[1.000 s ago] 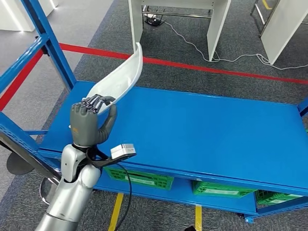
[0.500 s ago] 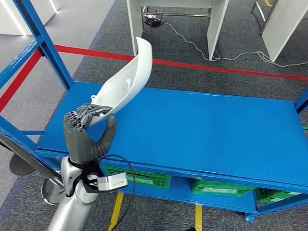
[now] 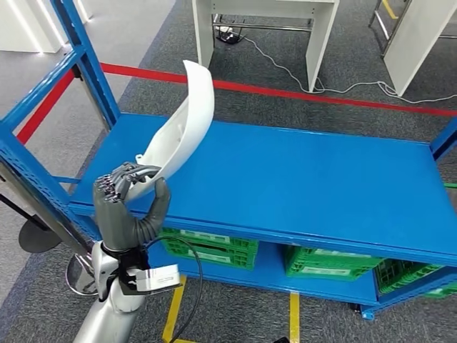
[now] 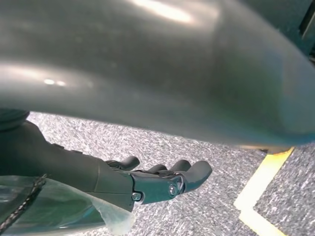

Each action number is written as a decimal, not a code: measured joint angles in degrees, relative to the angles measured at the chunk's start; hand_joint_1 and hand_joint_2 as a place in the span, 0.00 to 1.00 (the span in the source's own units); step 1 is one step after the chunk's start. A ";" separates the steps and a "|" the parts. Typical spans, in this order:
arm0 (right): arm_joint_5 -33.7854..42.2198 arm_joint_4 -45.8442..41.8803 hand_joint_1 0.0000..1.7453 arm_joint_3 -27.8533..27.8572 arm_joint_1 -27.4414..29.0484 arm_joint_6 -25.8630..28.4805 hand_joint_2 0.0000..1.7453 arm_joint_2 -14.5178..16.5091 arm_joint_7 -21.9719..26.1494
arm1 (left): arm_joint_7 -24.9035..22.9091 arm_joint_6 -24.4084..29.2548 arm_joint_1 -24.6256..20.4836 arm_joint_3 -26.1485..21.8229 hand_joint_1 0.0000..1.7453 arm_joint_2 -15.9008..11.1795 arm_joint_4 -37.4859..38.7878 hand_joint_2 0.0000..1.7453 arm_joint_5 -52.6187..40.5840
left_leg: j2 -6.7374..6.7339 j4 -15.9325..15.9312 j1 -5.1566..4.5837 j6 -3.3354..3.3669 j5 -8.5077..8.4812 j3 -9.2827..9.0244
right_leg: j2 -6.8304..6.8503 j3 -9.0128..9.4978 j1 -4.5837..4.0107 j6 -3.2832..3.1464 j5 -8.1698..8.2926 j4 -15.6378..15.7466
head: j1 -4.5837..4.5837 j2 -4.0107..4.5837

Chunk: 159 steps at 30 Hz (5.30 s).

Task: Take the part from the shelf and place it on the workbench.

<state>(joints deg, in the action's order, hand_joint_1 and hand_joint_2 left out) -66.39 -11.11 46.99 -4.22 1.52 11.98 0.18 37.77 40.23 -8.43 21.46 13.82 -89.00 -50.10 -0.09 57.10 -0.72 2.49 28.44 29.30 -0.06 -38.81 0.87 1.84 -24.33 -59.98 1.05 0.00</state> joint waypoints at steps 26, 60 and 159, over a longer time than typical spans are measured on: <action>2.70 0.01 0.00 2.33 -0.72 2.75 0.00 0.09 2.85 | 0.22 -0.03 2.36 2.87 1.00 -0.52 1.04 1.00 10.75 | 0.03 0.56 0.37 -1.87 1.74 -2.00 | 0.18 3.27 -0.52 -1.28 -0.14 2.36 | -0.04 0.00; 1.79 0.03 0.00 2.79 -0.85 5.16 0.00 0.42 4.10 | -0.96 -0.10 3.23 3.36 1.00 -0.57 1.68 1.00 10.51 | -0.30 -2.49 -0.33 -0.55 1.20 -2.74 | 0.20 2.06 -0.63 -0.71 0.80 2.94 | -0.01 0.00; -2.94 -2.37 0.00 -4.03 -6.60 -1.15 0.00 4.50 13.66 | -17.40 -1.52 -14.72 21.85 1.00 4.10 13.04 1.00 8.16 | -2.19 -1.03 1.22 -0.16 -2.18 2.77 | -0.12 -4.16 0.08 1.45 -7.58 -12.34 | -1.95 0.00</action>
<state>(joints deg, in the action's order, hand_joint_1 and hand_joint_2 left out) -69.33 -13.47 42.97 -10.82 0.37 16.47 13.84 20.37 38.71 -23.15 43.31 17.92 -75.96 -41.94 -2.28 56.07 0.50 2.33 26.25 32.08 -0.17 -42.97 0.95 3.29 -31.91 -72.32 -0.90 0.00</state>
